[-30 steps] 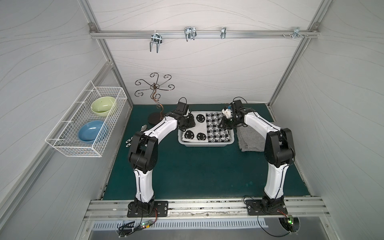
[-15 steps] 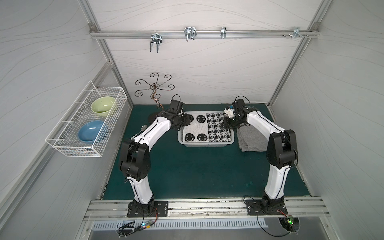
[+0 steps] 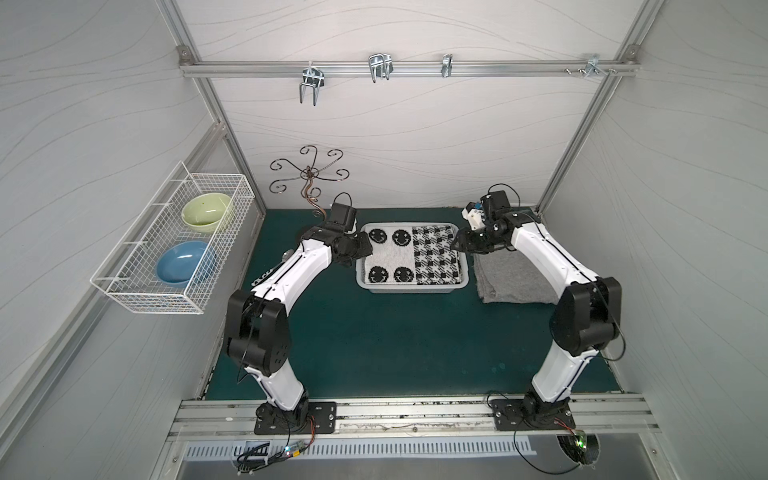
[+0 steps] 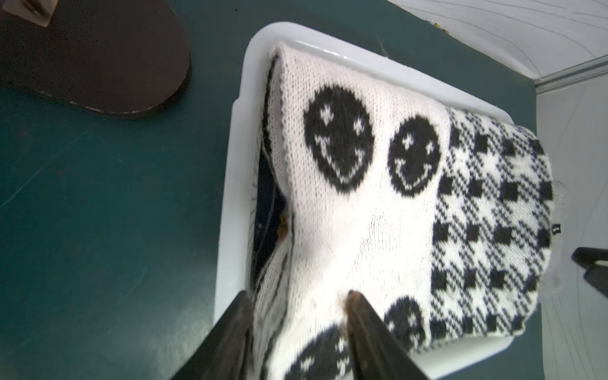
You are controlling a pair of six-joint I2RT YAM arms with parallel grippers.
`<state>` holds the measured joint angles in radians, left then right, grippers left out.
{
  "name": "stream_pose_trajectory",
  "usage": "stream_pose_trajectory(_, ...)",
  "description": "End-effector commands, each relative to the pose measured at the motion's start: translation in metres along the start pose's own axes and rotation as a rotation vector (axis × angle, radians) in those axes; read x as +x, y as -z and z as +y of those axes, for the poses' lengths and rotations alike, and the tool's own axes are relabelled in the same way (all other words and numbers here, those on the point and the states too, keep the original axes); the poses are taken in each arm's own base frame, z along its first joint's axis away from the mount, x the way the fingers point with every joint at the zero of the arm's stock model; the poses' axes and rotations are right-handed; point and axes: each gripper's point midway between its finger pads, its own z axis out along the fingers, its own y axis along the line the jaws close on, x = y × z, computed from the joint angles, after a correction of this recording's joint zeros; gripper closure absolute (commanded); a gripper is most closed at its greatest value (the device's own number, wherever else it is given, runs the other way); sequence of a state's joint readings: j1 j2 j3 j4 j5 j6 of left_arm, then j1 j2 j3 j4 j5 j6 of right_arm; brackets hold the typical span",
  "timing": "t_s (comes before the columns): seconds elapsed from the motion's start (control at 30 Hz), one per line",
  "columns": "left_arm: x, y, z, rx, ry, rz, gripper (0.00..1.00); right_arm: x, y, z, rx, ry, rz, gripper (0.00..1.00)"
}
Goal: Put the folded scarf in the basket
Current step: Place the scarf in the basket, then move the scarf to the center of the board.
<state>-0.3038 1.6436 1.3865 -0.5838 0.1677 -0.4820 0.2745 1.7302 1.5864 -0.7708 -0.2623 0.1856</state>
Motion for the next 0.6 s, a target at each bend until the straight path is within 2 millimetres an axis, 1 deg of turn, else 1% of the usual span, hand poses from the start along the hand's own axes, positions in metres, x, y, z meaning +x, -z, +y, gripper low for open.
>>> stream_pose_trajectory(0.0,0.016,0.02,-0.014,0.083,-0.019,0.015,0.51,0.013,0.026,-0.022,-0.015,-0.101,-0.045,0.46)
stream_pose_trajectory(0.07,0.035,0.027,-0.021,0.123,-0.04,0.022,0.51,0.024,0.03,-0.043,-0.128,-0.259,-0.06,0.49)
stream_pose_trajectory(0.1,0.043,0.029,-0.02,0.132,-0.04,0.028,0.51,0.029,0.03,-0.055,-0.125,-0.297,-0.052,0.49)
stream_pose_trajectory(0.17,0.064,0.029,-0.022,0.173,-0.036,0.046,0.51,0.042,0.027,-0.082,-0.069,-0.351,-0.036,0.49)
stream_pose_trajectory(0.23,0.084,0.025,-0.021,0.194,-0.03,0.065,0.51,0.048,0.021,-0.096,-0.039,-0.385,-0.025,0.49)
stream_pose_trajectory(0.33,0.11,0.016,-0.018,0.219,-0.025,0.085,0.51,0.062,0.008,-0.118,0.068,-0.39,0.042,0.48)
stream_pose_trajectory(0.4,0.123,0.01,-0.017,0.228,-0.037,0.112,0.51,0.073,-0.001,-0.128,0.143,-0.377,0.102,0.47)
stream_pose_trajectory(0.43,0.127,0.007,-0.017,0.246,-0.039,0.122,0.51,0.079,-0.004,-0.138,0.21,-0.37,0.138,0.47)
stream_pose_trajectory(0.47,0.13,0.004,-0.016,0.252,-0.039,0.131,0.51,0.084,-0.007,-0.141,0.241,-0.36,0.173,0.47)
stream_pose_trajectory(0.57,0.138,-0.001,-0.01,0.236,-0.047,0.151,0.51,0.092,-0.022,-0.154,0.31,-0.335,0.243,0.47)
